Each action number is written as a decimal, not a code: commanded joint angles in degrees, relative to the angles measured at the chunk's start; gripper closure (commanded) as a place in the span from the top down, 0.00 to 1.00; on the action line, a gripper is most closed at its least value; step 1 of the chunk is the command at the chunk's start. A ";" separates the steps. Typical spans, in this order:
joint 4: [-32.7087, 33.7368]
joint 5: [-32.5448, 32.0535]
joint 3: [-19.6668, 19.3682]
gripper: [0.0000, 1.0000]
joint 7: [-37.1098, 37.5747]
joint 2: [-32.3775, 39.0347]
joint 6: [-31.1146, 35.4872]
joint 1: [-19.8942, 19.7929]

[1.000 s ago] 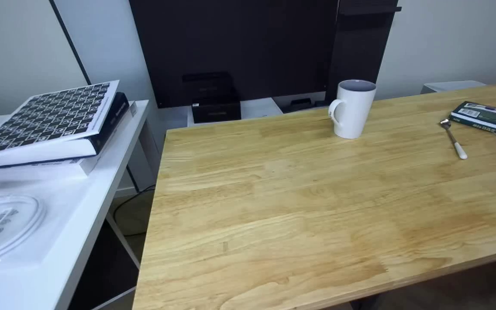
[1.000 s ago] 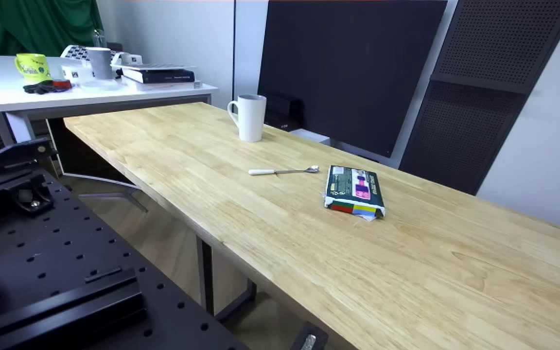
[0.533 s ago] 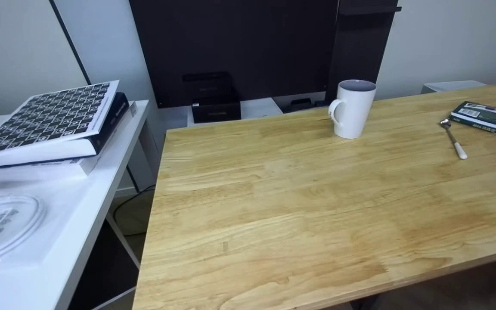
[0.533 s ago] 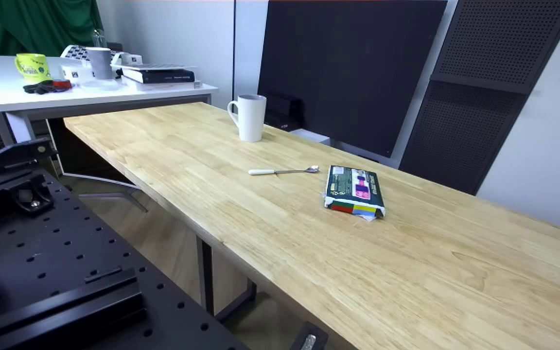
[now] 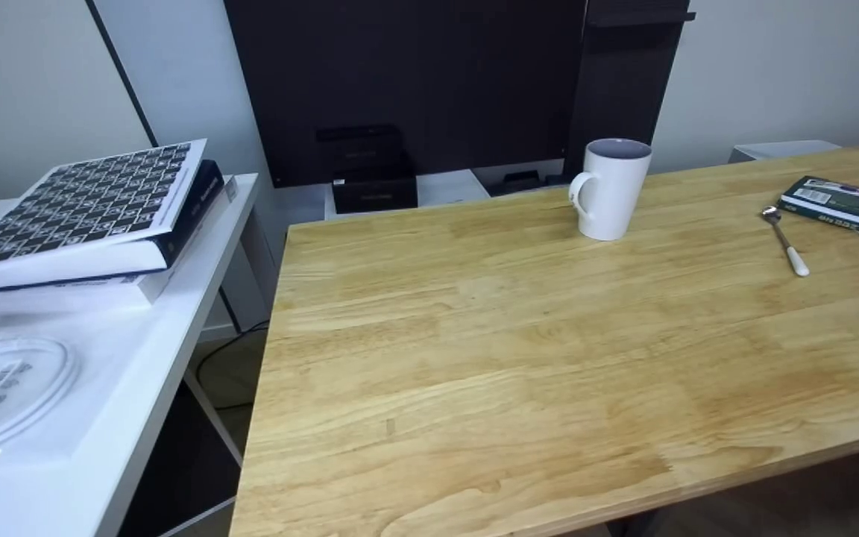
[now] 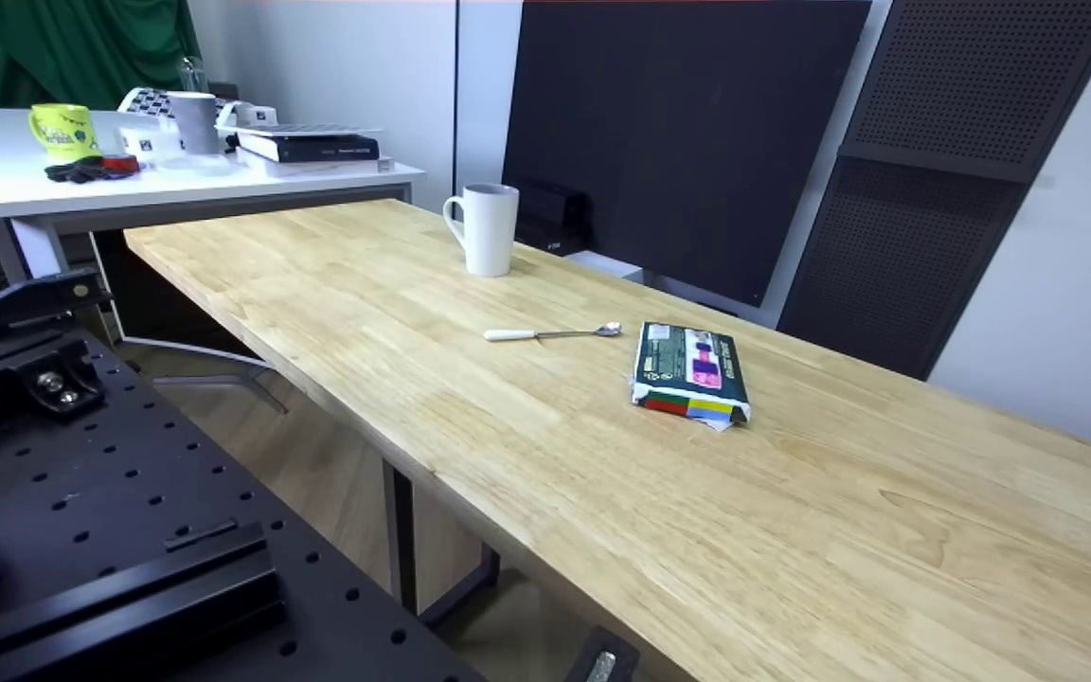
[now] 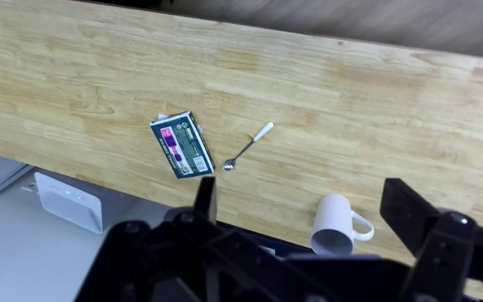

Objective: Pick up the silver spoon from the table and put it in the mug cup

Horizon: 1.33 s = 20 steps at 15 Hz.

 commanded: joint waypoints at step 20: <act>-6.76 -4.09 -18.77 1.00 7.12 11.35 27.46 -12.69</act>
